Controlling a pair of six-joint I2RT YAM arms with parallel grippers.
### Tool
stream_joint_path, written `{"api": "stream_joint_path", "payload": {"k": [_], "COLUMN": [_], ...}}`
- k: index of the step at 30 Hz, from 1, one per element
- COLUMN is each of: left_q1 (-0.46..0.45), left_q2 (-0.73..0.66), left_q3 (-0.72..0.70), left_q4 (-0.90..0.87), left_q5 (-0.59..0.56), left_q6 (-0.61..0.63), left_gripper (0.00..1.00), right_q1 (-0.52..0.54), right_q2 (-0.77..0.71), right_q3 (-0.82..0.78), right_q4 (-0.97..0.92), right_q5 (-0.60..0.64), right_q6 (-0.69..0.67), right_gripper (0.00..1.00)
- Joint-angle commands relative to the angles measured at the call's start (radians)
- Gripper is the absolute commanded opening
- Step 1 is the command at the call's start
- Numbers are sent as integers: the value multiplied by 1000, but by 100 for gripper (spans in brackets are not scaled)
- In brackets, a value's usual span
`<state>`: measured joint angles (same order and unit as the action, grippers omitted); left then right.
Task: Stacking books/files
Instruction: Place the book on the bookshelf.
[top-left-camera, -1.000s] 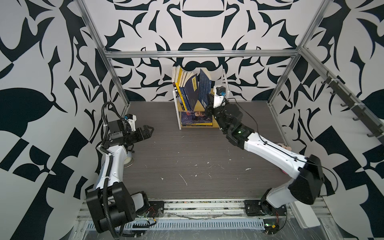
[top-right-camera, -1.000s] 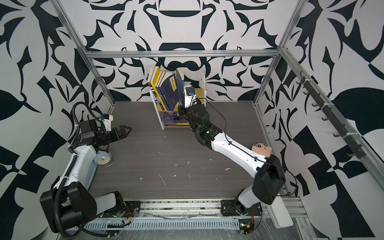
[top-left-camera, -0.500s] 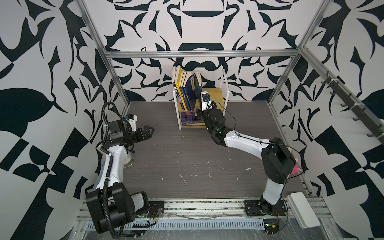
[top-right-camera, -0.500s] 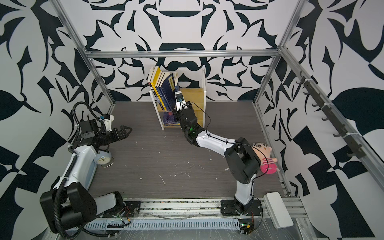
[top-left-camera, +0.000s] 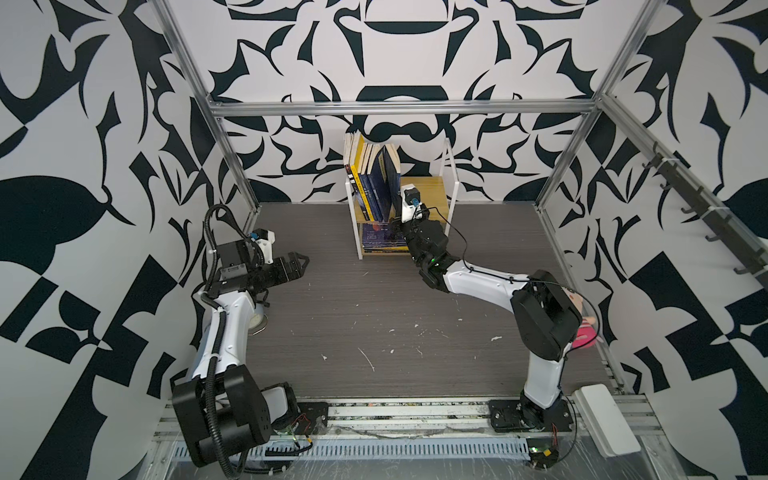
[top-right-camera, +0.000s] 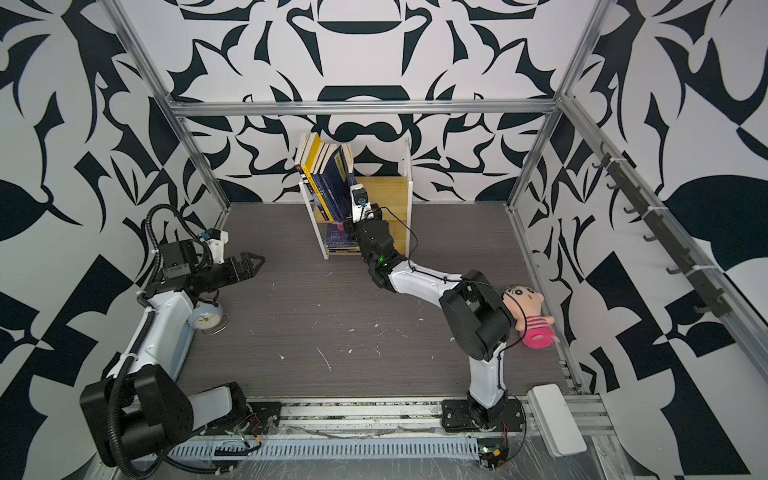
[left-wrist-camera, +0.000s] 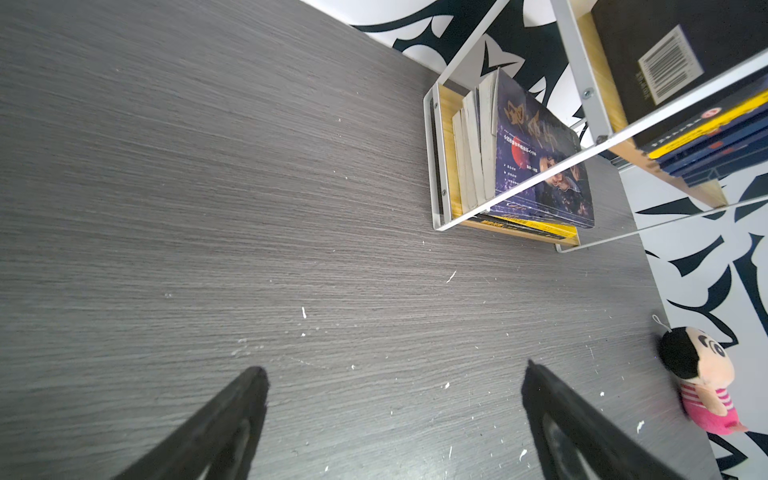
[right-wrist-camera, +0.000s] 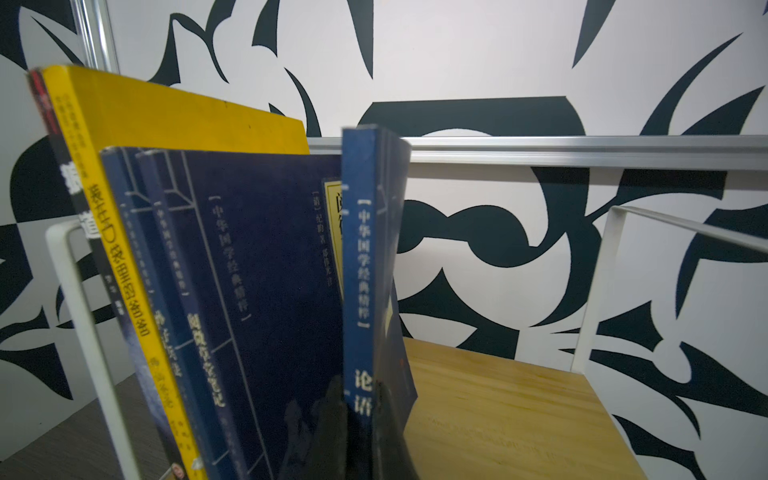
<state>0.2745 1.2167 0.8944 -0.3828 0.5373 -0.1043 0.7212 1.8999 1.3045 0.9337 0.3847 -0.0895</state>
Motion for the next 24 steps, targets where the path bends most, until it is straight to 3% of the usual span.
{"api": "stream_joint_path", "payload": {"k": [1, 11, 15, 24], "left_q1": [-3, -2, -2, -2], "left_q2": [-13, -14, -9, -11], "left_q3": [-11, -15, -11, -16], "left_q4": [-5, -1, -3, -1], "left_q5": [8, 0, 3, -2], "left_q6": [11, 23, 14, 20], "left_gripper": [100, 100, 100, 100], "right_q1": [-3, -5, -4, -5], "right_q2": [18, 38, 26, 16], "right_q3": [49, 41, 11, -37], "right_q4": [32, 40, 42, 49], "right_q5": [-14, -30, -42, -79], "right_q6": [42, 66, 68, 62], "right_gripper": [0, 0, 12, 21]}}
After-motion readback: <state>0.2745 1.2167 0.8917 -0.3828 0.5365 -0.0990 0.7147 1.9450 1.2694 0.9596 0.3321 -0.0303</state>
